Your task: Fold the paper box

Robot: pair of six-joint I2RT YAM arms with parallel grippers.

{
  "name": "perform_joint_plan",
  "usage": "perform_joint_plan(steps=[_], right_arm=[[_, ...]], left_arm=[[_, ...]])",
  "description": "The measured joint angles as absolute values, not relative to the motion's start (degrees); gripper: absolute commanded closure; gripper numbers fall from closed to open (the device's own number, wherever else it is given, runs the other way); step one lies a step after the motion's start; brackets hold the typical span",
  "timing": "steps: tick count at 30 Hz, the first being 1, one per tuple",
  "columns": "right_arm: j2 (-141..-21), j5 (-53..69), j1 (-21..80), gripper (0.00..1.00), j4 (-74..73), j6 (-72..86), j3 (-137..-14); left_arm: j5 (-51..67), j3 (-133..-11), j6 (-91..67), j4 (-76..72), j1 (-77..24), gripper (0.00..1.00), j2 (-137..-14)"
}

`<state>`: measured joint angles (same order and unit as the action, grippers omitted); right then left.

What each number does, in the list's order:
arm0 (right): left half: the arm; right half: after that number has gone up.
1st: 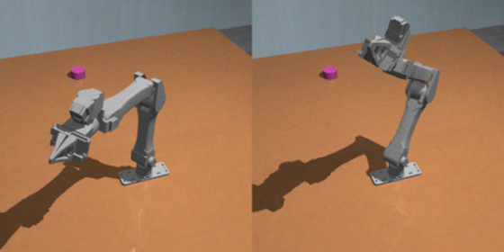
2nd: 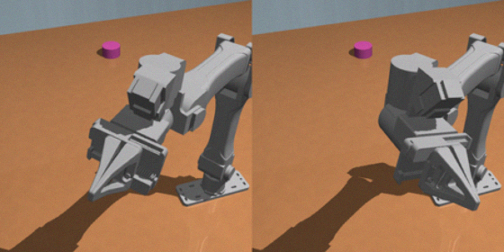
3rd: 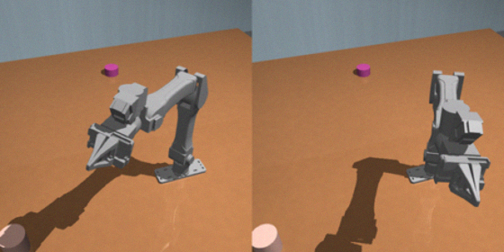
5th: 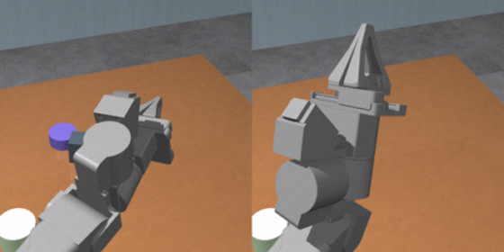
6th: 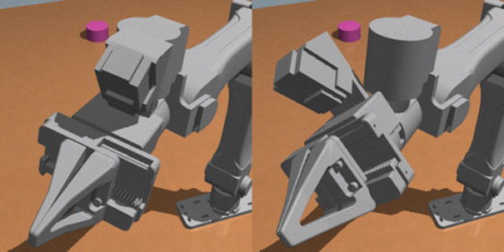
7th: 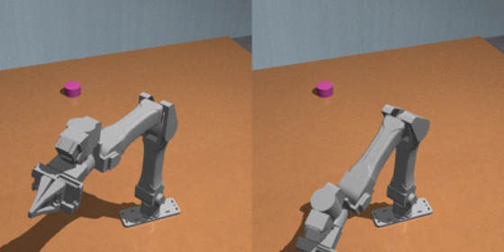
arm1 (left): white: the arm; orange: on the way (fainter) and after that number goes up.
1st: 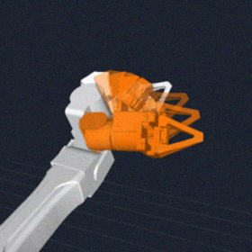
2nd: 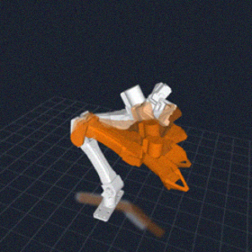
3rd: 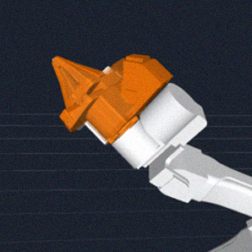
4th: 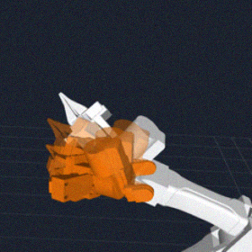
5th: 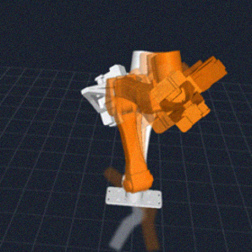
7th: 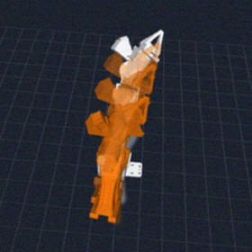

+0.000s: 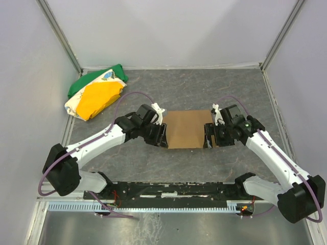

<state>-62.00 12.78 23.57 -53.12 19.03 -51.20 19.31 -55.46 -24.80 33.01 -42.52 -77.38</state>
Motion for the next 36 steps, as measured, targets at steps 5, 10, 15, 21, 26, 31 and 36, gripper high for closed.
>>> perform_joint_plan(steps=[5, 10, 15, 21, 26, 31, 36], right_arm=[[-62.4, 12.3, 24.5, 0.17, -53.6, 19.0, -51.5], [-63.5, 11.4, 25.5, 0.20, -54.4, 19.0, -52.1], [-64.1, 9.9, 26.7, 0.23, -55.5, 19.0, -53.3], [-64.8, 8.3, 28.0, 0.24, -57.2, 19.0, -55.0], [-65.4, 7.2, 28.9, 0.25, -58.2, 18.9, -56.8], [-65.7, 6.8, 29.6, 0.25, -58.7, 18.8, -56.9], [-66.0, 6.0, 30.0, 0.14, -58.8, 18.8, -56.9]], left_arm=[[19.1, -56.5, -24.5, 34.0, -42.5, 0.50, -77.7], [19.0, -57.3, -23.9, 35.1, -42.5, 0.50, -78.5], [18.9, -58.2, -23.8, 36.5, -42.5, 0.50, -79.4], [18.2, -59.4, -22.2, 38.6, -42.5, 0.51, -80.1], [17.8, -61.0, -20.9, 40.8, -42.5, 0.51, -80.3], [17.5, -62.3, -19.9, 41.9, -42.5, 0.51, -80.6], [17.4, -62.3, -19.3, 42.5, -42.5, 0.51, -81.0]])
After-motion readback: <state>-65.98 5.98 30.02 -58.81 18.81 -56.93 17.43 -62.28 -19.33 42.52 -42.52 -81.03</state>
